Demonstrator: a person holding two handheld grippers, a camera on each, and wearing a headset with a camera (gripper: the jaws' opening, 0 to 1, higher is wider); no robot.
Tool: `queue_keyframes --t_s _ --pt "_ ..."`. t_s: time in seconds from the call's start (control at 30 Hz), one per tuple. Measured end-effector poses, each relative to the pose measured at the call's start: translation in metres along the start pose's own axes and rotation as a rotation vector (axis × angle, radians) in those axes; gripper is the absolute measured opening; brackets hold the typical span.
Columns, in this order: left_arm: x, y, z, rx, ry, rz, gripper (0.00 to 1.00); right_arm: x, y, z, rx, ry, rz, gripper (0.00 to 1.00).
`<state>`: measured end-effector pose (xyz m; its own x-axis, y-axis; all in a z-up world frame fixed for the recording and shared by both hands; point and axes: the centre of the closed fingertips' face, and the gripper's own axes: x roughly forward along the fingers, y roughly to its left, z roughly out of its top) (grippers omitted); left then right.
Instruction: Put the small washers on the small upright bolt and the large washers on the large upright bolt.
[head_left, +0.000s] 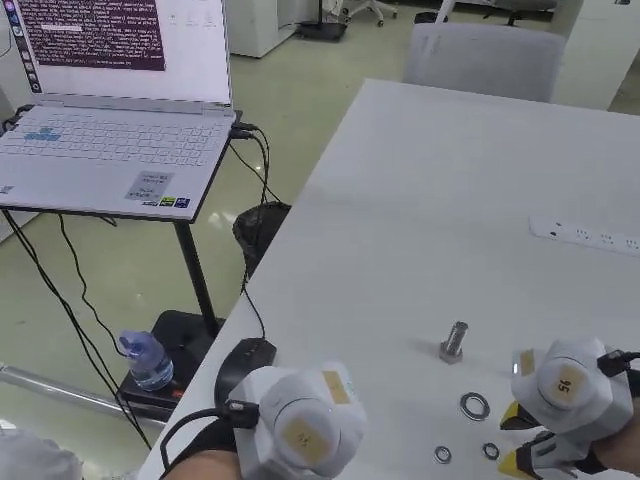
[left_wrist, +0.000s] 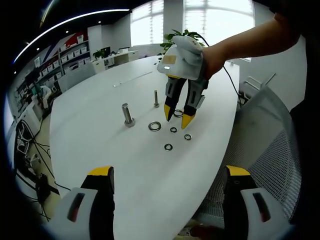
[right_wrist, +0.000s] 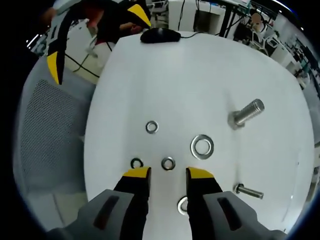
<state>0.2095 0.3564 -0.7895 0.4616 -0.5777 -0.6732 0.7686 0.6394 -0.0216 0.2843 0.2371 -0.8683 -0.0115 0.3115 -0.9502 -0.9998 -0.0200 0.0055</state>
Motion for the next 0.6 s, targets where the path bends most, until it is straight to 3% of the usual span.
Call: queue_keyframes --t_s 0.27,0.6 --pt "0.0006 -0.0011 -0.0016 0.004 0.008 -0.005 0.94 0.0074 -0.0019 -0.0023 0.005 0.009 -0.002 0.27" --pt "0.0018 0.0039 0.0026 -0.005 -0.011 0.003 0.97 0.0096 -0.0033 -0.0029 -0.003 0.018 -0.008 0.24"
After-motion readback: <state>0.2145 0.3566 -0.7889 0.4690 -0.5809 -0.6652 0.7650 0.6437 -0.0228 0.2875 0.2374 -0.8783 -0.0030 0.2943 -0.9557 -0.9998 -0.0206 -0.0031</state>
